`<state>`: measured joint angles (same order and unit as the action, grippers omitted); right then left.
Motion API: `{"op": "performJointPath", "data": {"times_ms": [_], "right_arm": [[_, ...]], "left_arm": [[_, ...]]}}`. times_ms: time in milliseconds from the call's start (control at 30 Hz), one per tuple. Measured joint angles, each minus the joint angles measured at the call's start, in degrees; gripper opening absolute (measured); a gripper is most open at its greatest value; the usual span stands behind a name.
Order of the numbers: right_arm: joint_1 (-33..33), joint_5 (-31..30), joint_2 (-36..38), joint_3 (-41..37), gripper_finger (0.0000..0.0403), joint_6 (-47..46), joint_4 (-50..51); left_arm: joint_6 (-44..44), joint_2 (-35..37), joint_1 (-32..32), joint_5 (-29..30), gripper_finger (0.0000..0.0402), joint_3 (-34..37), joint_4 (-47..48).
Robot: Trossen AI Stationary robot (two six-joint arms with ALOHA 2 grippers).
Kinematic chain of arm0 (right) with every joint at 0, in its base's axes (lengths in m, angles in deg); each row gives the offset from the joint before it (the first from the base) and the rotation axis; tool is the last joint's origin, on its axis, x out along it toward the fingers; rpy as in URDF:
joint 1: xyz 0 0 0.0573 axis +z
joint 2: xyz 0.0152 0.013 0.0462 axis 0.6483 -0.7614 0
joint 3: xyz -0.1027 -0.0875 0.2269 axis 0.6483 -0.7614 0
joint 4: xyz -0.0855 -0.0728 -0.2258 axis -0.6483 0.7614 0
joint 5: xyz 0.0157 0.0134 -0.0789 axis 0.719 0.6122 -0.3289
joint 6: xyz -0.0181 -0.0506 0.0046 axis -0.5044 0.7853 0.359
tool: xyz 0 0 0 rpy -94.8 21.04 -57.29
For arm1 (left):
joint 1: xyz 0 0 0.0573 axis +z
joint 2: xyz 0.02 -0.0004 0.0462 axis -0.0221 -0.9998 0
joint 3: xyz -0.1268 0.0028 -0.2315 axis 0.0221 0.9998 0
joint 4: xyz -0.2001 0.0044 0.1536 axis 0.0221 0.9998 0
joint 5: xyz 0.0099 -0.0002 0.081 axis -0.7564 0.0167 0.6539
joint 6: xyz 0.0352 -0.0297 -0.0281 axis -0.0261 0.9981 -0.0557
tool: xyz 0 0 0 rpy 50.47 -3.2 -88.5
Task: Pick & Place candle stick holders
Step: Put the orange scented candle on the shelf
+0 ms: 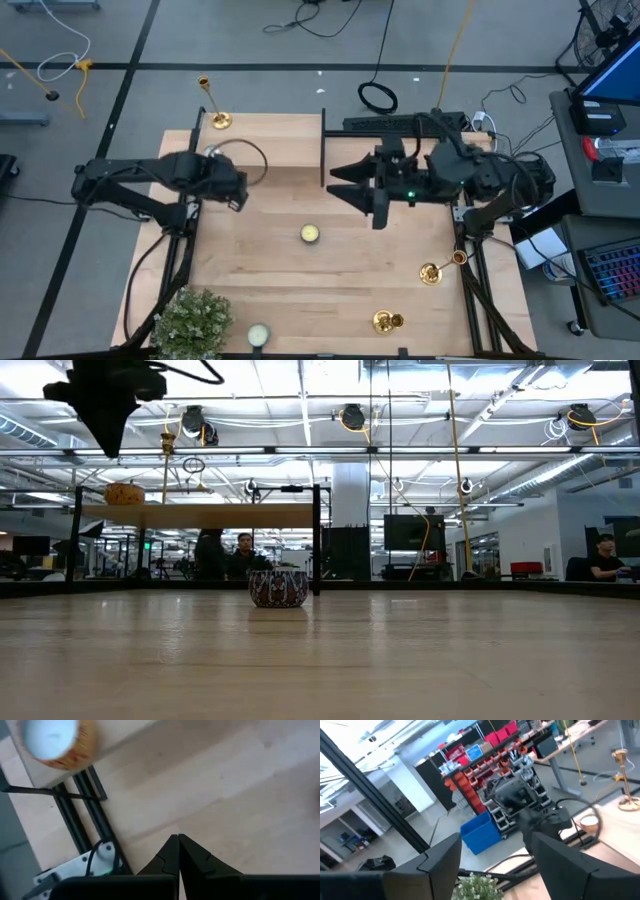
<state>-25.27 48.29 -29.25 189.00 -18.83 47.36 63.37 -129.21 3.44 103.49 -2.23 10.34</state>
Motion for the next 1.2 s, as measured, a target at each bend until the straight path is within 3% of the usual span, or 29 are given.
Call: {"op": "performJointPath", "data": {"times_ms": [133, 400, 600, 1200], "right_arm": [[1.03, -0.14, -0.23, -3.58, 0.0238, 0.89, -4.05], [1.48, 0.1, -0.23, -13.24, 0.0238, -0.59, -11.49], [1.5, 3.16, -0.23, -16.61, 0.0238, -2.29, -18.15], [1.57, 3.11, 0.98, -16.67, 0.0238, -0.44, -20.27]], "left_arm": [[-2.42, 3.36, 7.55, -2.89, 0.0002, 0.0, -0.19], [-16.68, 4.24, 22.57, -8.7, 0.0001, -0.04, -0.82], [-22.65, 1.03, 27.14, -8.73, 0.0001, -0.04, -2.36], [-28.69, -2.96, 35.81, -8.73, 0.0, -0.04, -4.07]]}}
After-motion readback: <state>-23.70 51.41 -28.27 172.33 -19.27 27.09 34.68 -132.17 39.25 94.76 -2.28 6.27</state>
